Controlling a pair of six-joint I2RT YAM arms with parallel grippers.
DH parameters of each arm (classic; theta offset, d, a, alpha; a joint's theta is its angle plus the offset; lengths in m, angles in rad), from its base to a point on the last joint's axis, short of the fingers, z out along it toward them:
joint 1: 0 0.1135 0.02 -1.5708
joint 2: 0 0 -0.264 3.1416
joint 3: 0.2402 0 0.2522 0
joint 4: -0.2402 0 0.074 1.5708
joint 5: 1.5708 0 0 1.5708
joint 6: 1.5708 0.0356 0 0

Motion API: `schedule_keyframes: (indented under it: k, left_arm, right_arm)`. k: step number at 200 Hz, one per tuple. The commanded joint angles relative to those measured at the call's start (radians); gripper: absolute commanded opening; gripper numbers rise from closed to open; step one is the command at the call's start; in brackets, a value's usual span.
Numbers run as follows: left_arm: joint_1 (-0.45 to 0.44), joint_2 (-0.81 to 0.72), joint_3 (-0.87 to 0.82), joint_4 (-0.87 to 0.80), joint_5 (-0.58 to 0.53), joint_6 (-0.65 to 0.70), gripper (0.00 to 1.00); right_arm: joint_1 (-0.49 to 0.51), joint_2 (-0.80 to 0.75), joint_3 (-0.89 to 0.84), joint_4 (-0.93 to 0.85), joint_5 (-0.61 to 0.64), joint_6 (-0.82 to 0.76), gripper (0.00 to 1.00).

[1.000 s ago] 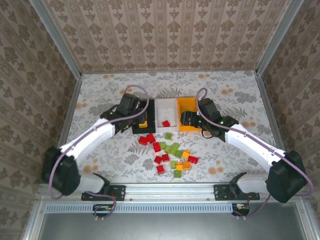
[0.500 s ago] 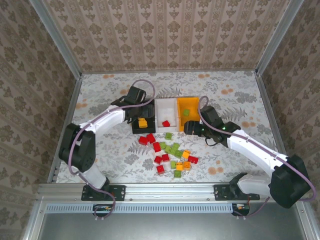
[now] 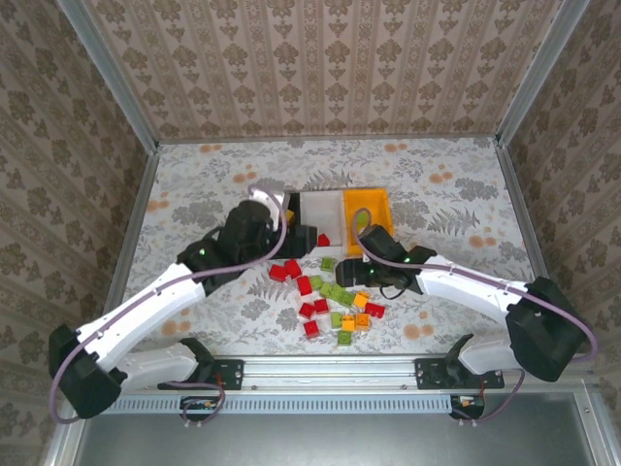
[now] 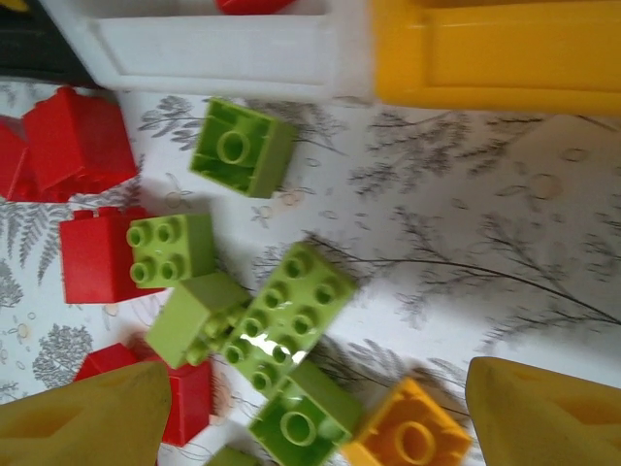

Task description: Sort the legos into containers by color

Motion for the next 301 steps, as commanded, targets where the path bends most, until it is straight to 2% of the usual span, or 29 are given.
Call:
schedule_keyframes:
  k: [1, 35, 72, 118, 165, 212, 242, 277, 301]
  left_arm:
    - [-0.018, -0.098, -0.114, -0.035, -0.112, -0.067, 1.00]
    - [-0.017, -0.243, -0.269, -0.057, -0.138, -0.148, 1.00]
    - [-0.006, -0.341, -0.347, -0.087, -0.136, -0.180, 1.00]
    - [0.017, -0.378, -0.381, -0.093, -0.109, -0.180, 1.00]
    - [0.039, -0.395, -0.394, -0.093, -0.094, -0.184, 1.00]
    - [0.043, -0.413, -0.397, -0.099, -0.093, -0.188, 1.00]
    - [0.044, -0.412, -0.397, -0.101, -0.092, -0.191, 1.00]
    - [0.049, -0.411, -0.392, -0.098, -0.094, -0.194, 1.00]
    - [0.060, -0.406, -0.398, -0.080, -0.080, -0.197, 1.00]
  right_arm:
    - [0.040, 0.055, 0.052, 0.103, 0.118, 0.111, 0.81]
    - [0.062, 0.171, 0.106, 0.151, 0.186, 0.176, 0.81]
    - [0.080, 0.295, 0.189, 0.137, 0.215, 0.190, 0.80]
    - [0.092, 0.369, 0.237, 0.123, 0.237, 0.196, 0.78]
    - [0.095, 0.437, 0.295, 0.033, 0.269, 0.205, 0.75]
    - [0.094, 0.458, 0.275, 0.026, 0.309, 0.227, 0.63]
    - [0.085, 0.440, 0.228, 0.063, 0.308, 0.221, 0.48]
    - [0.063, 0.340, 0.149, 0.085, 0.304, 0.197, 0.32]
    - [0.053, 0.200, 0.089, 0.042, 0.305, 0.157, 0.29]
